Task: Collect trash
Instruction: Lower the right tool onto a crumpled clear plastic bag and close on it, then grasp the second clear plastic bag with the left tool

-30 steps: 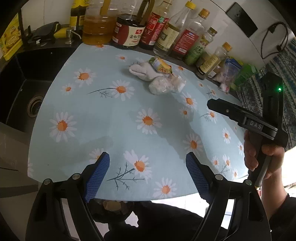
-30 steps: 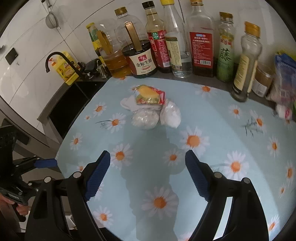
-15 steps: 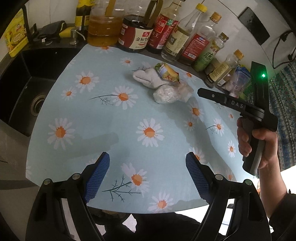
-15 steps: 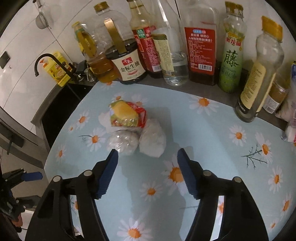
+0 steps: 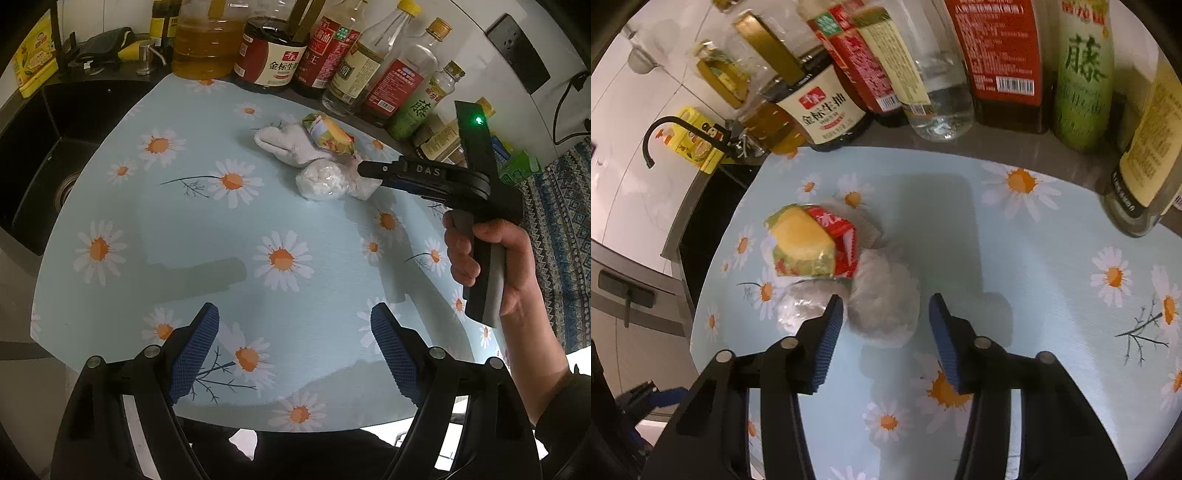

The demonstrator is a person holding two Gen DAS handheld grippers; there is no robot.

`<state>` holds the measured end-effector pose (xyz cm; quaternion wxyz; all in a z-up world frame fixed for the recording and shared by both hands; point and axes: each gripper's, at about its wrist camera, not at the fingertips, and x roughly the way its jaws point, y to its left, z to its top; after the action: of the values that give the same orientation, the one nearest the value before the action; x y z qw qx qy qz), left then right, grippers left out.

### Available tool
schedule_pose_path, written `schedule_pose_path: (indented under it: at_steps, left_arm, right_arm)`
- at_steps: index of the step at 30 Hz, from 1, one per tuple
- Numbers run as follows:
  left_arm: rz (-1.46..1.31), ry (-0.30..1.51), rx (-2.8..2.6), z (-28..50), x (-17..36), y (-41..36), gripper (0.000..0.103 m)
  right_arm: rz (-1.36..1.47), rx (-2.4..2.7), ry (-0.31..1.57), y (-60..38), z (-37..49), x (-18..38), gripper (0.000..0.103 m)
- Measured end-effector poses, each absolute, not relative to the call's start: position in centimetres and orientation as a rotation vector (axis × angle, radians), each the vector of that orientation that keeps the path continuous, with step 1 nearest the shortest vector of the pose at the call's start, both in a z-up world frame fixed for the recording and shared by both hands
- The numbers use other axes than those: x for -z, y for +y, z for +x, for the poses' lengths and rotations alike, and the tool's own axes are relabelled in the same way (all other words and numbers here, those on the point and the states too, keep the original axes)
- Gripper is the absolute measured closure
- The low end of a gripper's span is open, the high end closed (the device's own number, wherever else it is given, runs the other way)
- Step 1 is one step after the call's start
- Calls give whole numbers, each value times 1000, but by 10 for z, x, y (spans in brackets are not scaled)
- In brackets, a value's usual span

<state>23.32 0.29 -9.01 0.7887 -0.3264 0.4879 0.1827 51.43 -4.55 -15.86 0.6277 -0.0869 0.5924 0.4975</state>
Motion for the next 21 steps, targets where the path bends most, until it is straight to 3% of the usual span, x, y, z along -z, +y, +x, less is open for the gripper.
schedule_pose_path:
  at_steps: [21]
  left_arm:
    - [-650, 1086, -363, 274, 91, -3, 21]
  right_arm:
    - [-86, -1193, 1410, -77, 526, 144, 61]
